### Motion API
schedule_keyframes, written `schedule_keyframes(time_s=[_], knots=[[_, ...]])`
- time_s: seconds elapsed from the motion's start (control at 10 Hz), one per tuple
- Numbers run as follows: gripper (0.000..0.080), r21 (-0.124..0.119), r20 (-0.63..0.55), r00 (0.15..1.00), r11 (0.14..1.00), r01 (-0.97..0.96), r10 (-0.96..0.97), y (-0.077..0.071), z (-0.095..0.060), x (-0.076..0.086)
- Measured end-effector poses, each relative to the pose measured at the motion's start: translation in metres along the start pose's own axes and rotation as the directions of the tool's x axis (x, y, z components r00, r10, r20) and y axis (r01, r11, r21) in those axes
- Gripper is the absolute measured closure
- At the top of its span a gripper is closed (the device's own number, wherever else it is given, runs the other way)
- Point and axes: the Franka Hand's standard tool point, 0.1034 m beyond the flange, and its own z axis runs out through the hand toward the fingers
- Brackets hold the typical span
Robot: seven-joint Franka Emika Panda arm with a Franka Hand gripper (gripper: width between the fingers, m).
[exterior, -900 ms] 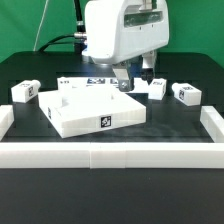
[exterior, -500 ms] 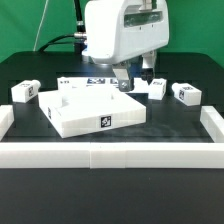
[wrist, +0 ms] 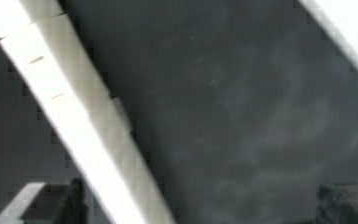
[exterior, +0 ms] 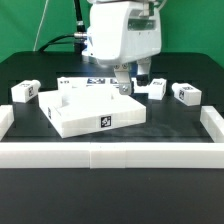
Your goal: Assemble one leg
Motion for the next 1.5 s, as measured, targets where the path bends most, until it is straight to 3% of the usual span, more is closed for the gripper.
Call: schedule_keyframes(time_s=[0.2, 0.7, 0.8, 0.9, 1.0, 1.2, 1.3, 1.5], knots=[[0.015, 0.004, 0.018, 0.991, 0.991, 0.133, -0.133, -0.005, 0.005, -0.014], [0.015, 0.009, 0.026, 0.99, 0.99, 0.141, -0.141, -0.008, 0.007, -0.017], [0.015, -0.007, 0.038, 0.96, 0.961, 0.278, -0.278, -0.008, 0.012, -0.019], [0.015, -0.008, 0.056, 0.936, 0.938, 0.348, -0.347, -0.019, 0.015, -0.023], [0.015, 0.006, 0.075, 0.911, 0.914, 0.406, -0.405, -0.03, 0.011, -0.029], [0.015, 0.019, 0.099, 0.871, 0.876, 0.483, -0.482, -0.038, 0.007, -0.033], [0.015, 0.023, 0.105, 0.877, 0.883, 0.469, -0.469, -0.039, 0.004, -0.046], [0.015, 0.024, 0.105, 0.881, 0.887, 0.461, -0.461, -0.039, 0.005, -0.047]])
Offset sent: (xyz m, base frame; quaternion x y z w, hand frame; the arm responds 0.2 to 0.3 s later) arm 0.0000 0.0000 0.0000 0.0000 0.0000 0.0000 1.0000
